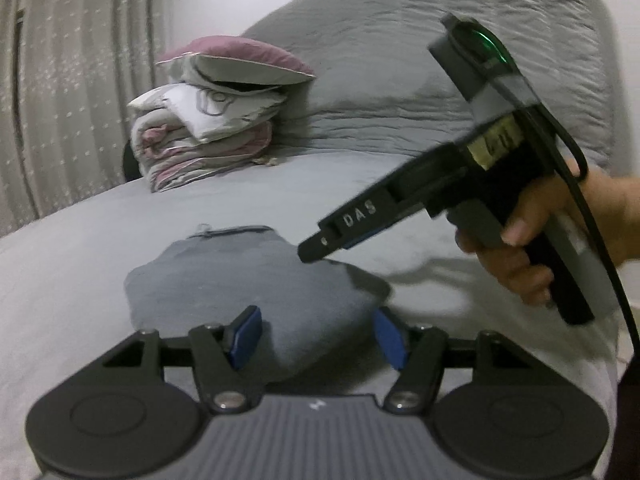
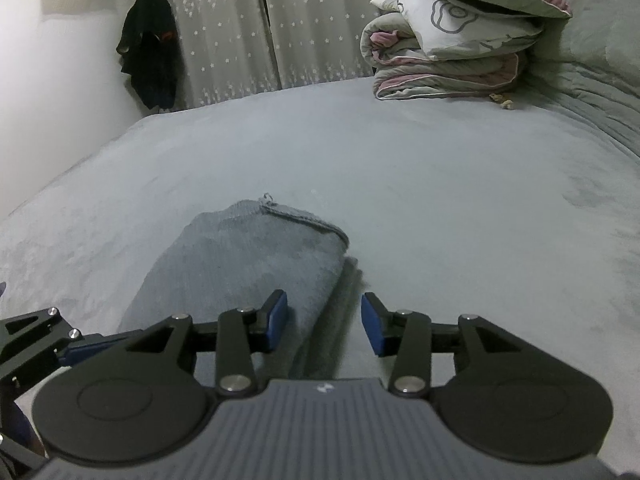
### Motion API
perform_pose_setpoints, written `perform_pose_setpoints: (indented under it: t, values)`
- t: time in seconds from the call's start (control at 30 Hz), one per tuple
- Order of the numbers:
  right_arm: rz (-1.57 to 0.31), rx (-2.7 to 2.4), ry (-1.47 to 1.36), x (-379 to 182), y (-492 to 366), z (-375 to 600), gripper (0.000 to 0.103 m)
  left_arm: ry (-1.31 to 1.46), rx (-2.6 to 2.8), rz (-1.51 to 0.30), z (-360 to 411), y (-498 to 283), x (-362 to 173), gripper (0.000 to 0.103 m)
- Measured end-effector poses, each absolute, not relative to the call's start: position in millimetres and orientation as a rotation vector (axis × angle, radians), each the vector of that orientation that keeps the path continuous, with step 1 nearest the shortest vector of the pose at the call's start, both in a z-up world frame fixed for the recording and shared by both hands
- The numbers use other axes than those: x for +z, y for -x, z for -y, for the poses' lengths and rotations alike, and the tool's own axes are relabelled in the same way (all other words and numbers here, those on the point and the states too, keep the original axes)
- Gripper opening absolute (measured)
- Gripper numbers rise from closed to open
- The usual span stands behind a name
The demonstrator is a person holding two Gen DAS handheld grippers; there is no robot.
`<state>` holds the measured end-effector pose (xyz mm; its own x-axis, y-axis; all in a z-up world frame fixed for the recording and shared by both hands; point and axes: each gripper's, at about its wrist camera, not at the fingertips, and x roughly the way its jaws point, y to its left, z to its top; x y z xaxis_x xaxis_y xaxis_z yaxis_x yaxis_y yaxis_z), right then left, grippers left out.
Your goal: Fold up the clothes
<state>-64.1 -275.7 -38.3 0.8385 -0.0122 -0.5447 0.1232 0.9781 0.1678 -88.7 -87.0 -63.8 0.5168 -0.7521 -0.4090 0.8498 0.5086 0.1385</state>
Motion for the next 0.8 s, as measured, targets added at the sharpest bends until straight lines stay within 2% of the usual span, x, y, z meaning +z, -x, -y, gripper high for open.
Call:
perform_pose_setpoints:
  t: [0.27,0.53,0.8]
  values:
    - [-0.602,-0.069,-0.224,-37.4,85.4,288.9,0.047,-0.354,-1.028,-0.326,80.8,101.9,-62.6,0.065]
    - [-0.616,-0.047,-0.313,-34.9,104.8,298.0,0.06,-0.338,-1.096,-0.353,68.1,113.1,-54.5,0.068]
    - [-0.625,-0.019,-0.43,-30.9,119.5,304.6,0.066,-0.279,-1.062,-0.387,50.7,104.3,-44.7,0.074]
